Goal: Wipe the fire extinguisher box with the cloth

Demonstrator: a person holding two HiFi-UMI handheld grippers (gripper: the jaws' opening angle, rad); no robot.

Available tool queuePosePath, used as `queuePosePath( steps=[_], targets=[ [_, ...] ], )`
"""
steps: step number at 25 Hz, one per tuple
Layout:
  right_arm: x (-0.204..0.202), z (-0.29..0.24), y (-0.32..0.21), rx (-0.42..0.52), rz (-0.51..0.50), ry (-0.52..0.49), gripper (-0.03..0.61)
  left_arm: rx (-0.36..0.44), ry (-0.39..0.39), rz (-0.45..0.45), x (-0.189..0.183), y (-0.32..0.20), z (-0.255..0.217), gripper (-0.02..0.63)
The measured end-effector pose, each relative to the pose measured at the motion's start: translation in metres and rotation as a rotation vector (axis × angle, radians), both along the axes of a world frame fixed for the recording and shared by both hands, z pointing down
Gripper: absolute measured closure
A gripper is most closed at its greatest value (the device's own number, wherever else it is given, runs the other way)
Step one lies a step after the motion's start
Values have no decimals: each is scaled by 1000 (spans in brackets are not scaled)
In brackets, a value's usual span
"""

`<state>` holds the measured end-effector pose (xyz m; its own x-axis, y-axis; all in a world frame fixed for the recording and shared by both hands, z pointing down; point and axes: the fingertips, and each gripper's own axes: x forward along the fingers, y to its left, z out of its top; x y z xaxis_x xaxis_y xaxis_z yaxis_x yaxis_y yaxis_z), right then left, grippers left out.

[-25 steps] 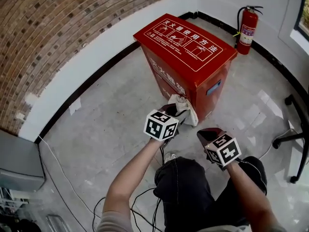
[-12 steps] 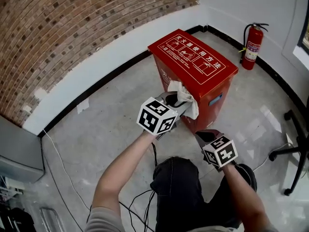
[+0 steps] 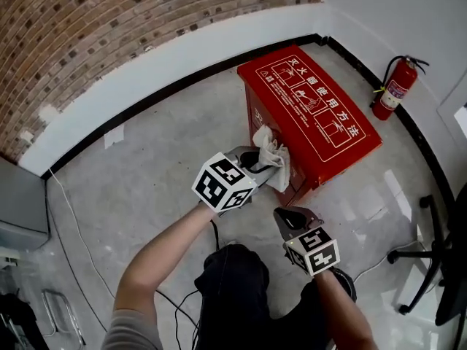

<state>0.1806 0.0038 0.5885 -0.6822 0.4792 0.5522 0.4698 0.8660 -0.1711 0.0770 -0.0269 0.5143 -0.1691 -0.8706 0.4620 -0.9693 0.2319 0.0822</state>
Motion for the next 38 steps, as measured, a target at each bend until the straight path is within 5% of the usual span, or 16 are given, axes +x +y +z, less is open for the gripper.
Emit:
queuePosePath(
  steps=[6, 13, 20, 29, 38],
  targets=[
    [-37, -61, 42, -31, -11, 61, 554, -84, 84, -76, -43, 57, -18, 503],
    [-95, -180, 81, -2, -56, 206, 552, -125, 190, -152, -78, 120, -112, 503],
    [-163, -278, 83, 34, -51, 225, 554, -138, 251, -187, -127, 152, -191, 503],
    [-241, -299, 51, -19, 60, 208, 554, -205, 261, -49, -206, 135, -210, 503],
    [-337, -275, 7, -80, 298, 271, 554, -239, 306, 263, -289, 63, -174, 502]
  ],
)
